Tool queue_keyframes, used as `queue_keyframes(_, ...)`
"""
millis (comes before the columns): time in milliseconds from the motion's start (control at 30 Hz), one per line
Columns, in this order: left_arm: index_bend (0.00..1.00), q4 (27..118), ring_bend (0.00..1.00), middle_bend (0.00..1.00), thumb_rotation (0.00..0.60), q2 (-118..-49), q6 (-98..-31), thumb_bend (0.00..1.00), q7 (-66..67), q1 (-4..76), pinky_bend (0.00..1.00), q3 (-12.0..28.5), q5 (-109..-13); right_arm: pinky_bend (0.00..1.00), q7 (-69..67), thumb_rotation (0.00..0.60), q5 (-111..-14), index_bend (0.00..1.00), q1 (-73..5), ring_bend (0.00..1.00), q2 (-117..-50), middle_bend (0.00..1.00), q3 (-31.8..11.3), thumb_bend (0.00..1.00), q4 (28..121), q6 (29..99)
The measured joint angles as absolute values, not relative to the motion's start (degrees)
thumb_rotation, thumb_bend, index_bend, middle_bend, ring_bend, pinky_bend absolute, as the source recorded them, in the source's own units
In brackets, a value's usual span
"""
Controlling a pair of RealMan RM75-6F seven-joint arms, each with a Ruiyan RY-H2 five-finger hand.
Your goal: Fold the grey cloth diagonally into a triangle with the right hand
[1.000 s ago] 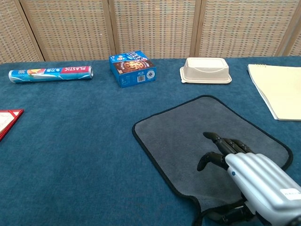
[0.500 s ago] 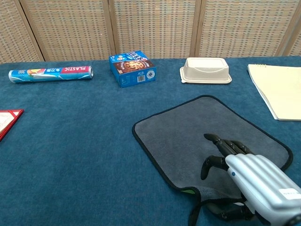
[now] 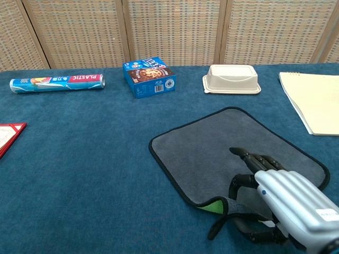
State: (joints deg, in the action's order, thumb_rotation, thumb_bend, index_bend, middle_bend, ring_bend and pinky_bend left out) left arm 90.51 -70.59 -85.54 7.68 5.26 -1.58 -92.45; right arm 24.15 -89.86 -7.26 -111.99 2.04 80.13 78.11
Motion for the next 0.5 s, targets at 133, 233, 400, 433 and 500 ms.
queue_keyframes(133, 0.0, 90.5, 0.0, 0.0, 0.6, -70.6, -85.5, 0.13, 7.7, 5.3, 0.0, -1.6, -92.4, 0.0, 24.4, 0.6, -89.5, 0.49, -7.3, 0.0, -112.0, 0.03, 2.0, 0.43, 80.1, 77.8)
queue_keyframes(233, 0.0, 90.4, 0.0, 0.0, 0.6, -70.6, -85.5, 0.13, 7.6, 5.3, 0.0, -1.6, -92.4, 0.0, 24.4, 0.6, -89.4, 0.5, -7.3, 0.0, -112.0, 0.04, 2.1, 0.43, 80.0, 77.9)
queue_keyframes(400, 0.0, 90.4, 0.0, 0.0, 0.6, -70.6, -85.5, 0.13, 7.5, 5.3, 0.0, -1.6, -92.4, 0.0, 24.3, 0.6, -89.4, 0.53, -7.4, 0.0, -111.9, 0.05, 2.0, 0.46, 79.9, 78.0)
queue_keyframes(433, 0.0, 90.4, 0.0, 0.0, 0.6, -70.6, -85.5, 0.13, 7.5, 5.3, 0.0, -1.6, -92.4, 0.0, 24.1, 0.6, -89.5, 0.54, -7.5, 0.0, -111.8, 0.06, 1.9, 0.46, 80.0, 78.1)
queue_keyframes(500, 0.0, 90.4, 0.0, 0.0, 0.6, -70.6, -85.5, 0.13, 7.5, 5.3, 0.0, -1.6, -92.4, 0.0, 23.9, 0.6, -89.7, 0.54, -7.6, 0.0, -111.7, 0.06, 1.7, 0.47, 80.1, 78.2)
